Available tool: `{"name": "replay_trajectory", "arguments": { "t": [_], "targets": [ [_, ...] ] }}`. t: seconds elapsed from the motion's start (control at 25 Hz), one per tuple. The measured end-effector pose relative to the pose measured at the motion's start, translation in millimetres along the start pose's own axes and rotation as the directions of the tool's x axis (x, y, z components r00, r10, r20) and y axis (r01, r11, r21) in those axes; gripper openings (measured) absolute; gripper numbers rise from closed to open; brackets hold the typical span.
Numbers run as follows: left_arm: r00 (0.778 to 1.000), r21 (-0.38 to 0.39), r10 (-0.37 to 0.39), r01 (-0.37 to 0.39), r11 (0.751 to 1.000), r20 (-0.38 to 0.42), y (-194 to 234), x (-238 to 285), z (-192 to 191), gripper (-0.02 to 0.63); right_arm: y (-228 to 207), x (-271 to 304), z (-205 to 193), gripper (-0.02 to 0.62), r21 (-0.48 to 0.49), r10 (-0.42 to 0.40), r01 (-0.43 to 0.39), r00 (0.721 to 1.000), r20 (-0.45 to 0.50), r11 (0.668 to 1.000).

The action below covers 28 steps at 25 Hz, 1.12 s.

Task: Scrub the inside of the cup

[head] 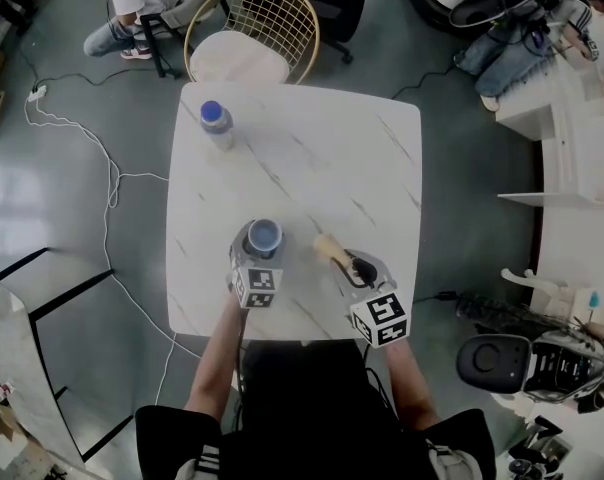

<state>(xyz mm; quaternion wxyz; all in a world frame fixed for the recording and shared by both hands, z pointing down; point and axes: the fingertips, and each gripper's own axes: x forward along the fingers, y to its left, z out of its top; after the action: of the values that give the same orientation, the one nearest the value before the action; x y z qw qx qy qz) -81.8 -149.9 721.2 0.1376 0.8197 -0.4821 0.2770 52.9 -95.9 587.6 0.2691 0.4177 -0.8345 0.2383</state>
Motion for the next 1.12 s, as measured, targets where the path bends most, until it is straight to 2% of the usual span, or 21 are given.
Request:
{"name": "replay_trajectory", "arguments": {
  "t": [0.4,0.76,1.12],
  "targets": [
    [0.999,0.004,0.037,-0.037,0.999,-0.03,-3,-3,-16,0.319,-1,-8,-11,0.107,-0.003,0.015,-0.015,1.0,0.015,1.0],
    [0.996,-0.048,0.062,-0.065,0.997,-0.06,-15,-27,-37,0.314,2,-22,-19,0.107,-0.013,0.02,-0.02,0.999,0.033,1.0],
    [0.993,-0.07,0.118,-0.119,0.991,-0.013,-28,-64,-21,0.213,8,-39,-22,0.109,-0.02,0.028,-0.027,0.997,0.066,0.999]
  ]
}}
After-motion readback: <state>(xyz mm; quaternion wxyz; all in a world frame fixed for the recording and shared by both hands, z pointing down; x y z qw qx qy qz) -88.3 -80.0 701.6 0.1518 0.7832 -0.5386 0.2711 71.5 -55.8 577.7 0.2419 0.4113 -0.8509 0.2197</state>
